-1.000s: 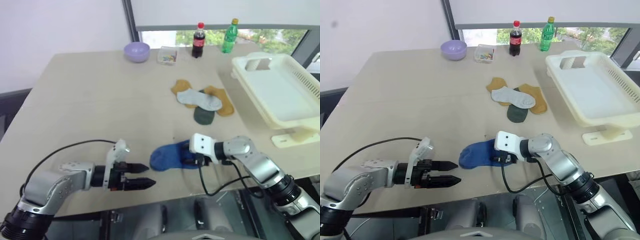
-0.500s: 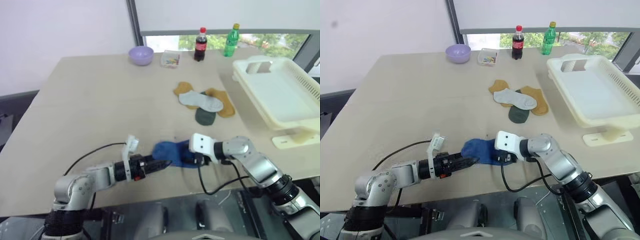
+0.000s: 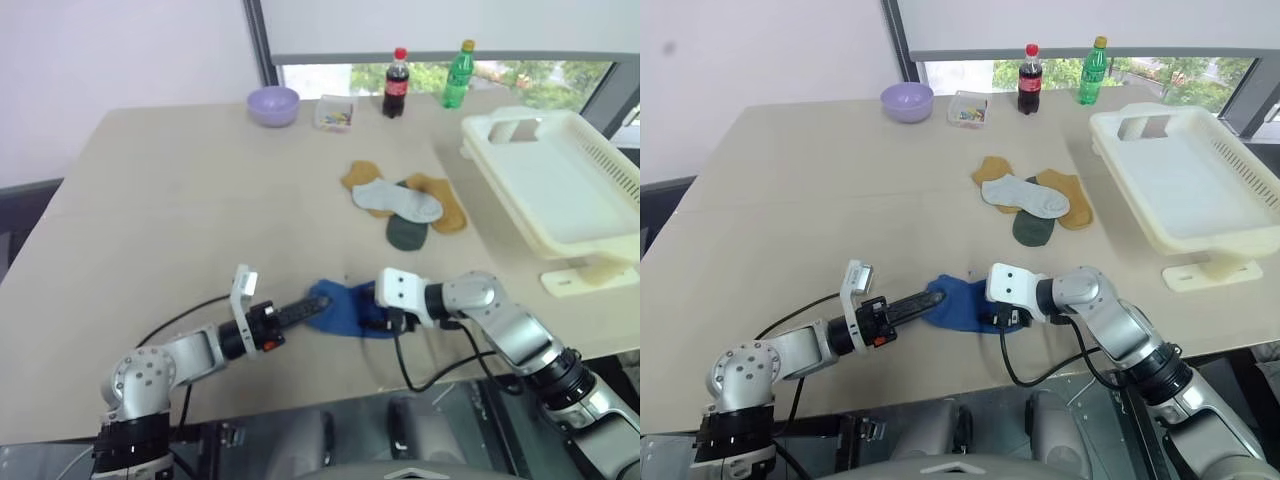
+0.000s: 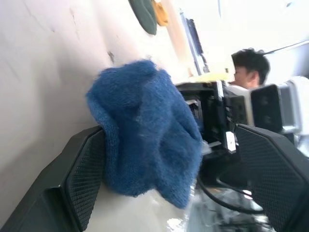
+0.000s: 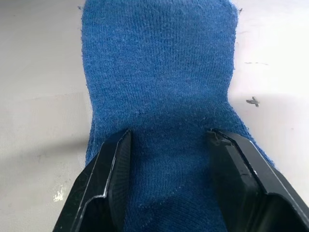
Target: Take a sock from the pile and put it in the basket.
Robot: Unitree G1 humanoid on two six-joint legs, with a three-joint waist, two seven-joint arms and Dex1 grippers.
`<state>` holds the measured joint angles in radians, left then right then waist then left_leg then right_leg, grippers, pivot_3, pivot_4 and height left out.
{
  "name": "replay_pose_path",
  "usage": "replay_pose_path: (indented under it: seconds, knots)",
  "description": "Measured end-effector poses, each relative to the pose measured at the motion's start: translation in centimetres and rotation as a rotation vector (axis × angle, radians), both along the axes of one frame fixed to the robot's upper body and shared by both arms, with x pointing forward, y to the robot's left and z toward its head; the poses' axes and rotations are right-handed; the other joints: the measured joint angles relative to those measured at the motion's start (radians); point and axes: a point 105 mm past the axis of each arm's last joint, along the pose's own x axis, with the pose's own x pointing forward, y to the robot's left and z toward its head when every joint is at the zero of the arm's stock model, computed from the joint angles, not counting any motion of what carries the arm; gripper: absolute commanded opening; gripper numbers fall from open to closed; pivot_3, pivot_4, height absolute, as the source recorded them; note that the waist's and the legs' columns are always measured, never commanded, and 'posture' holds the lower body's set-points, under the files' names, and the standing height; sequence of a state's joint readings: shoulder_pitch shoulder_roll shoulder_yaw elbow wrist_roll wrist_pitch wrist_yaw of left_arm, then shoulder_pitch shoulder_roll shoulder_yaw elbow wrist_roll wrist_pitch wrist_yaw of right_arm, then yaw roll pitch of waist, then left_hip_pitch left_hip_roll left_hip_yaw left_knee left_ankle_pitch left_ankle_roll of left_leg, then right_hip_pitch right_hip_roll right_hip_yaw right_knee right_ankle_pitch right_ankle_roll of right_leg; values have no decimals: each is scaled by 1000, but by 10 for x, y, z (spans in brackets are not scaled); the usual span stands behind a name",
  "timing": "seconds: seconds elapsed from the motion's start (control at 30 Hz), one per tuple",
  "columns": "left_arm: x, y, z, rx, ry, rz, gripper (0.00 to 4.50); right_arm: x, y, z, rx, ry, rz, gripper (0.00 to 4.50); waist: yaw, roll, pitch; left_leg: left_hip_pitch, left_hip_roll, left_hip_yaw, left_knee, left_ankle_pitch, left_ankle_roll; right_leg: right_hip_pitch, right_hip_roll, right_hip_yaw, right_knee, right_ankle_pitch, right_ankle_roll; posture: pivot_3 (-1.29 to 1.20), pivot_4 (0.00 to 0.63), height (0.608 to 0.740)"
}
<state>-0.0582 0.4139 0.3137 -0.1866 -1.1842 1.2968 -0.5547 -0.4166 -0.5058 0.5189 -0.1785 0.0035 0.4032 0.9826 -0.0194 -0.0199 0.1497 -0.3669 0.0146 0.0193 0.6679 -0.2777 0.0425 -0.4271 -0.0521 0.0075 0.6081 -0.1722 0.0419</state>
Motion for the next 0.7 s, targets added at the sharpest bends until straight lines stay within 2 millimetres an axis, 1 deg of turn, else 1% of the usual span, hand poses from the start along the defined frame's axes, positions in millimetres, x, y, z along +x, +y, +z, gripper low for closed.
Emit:
replay_pose_path:
  seconds: [0.07,0.3,0.5,0.7]
  knots:
    - [-2,-2,3,-23,0,-13,4448,0,1,1,0,-3,8,2532,0,-1,0,-5,0,0,0,0,1,-4,0,0,0,0,0,0,150,735]
    - [1,-3,4,-27,-10,3,4448,0,1,2,0,-11,12,2532,0,-3,2,-6,0,0,0,0,1,-5,0,0,0,0,0,0,150,735]
    - [6,-15,13,-78,-42,-17,4448,0,2,2,1,-13,18,2532,-1,-4,2,-8,1,0,0,0,1,-6,1,-1,-1,0,0,0,150,735]
    - [-1,-24,21,-143,-50,-87,4448,0,2,3,1,-15,22,2532,-1,-4,2,-10,1,0,0,1,1,-8,1,-1,0,0,0,0,150,735]
